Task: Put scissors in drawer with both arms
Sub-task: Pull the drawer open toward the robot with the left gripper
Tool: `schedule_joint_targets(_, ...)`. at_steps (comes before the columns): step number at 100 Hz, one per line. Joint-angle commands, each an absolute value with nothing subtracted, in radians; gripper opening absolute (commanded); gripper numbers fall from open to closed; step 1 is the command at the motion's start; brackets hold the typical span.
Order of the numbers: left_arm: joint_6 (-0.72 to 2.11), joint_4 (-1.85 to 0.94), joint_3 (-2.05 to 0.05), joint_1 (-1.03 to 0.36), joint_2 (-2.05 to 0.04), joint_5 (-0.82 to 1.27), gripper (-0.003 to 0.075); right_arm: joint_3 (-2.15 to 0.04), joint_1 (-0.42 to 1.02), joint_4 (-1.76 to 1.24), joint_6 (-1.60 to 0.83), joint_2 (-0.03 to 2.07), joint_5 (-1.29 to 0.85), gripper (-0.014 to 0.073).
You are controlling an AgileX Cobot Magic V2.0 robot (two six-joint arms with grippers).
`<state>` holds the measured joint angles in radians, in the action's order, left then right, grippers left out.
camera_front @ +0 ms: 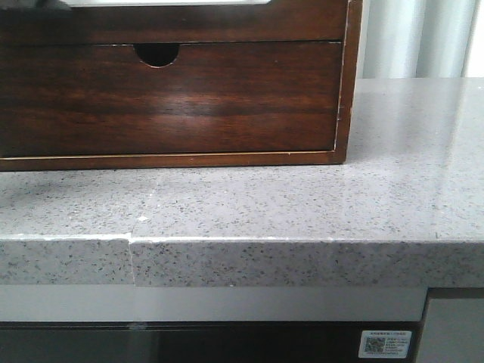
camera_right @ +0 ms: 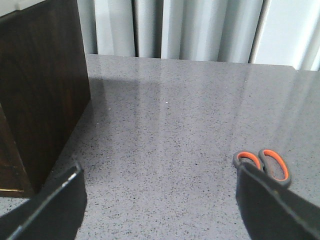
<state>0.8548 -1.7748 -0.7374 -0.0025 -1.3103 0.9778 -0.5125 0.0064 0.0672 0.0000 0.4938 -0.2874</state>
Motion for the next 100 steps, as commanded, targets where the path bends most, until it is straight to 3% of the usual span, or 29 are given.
schedule_joint_targets(1,0.870,-1.867,-0.769,-0.010,-1.293,1.016,0.0137,-0.545,-0.001,0.070,-0.009,0.505,-0.202,0.0556)
schedule_joint_targets(59,0.910,-1.834,-0.749,0.047,-1.267,1.230,-0.0020,-0.545,-0.001,0.070,-0.009,0.505,-0.202,0.0556)
schedule_joint_targets(100,0.915,-1.776,-0.515,0.063,-0.971,1.237,-0.0020,-0.545,-0.001,0.070,-0.009,0.505,-0.202,0.0556)
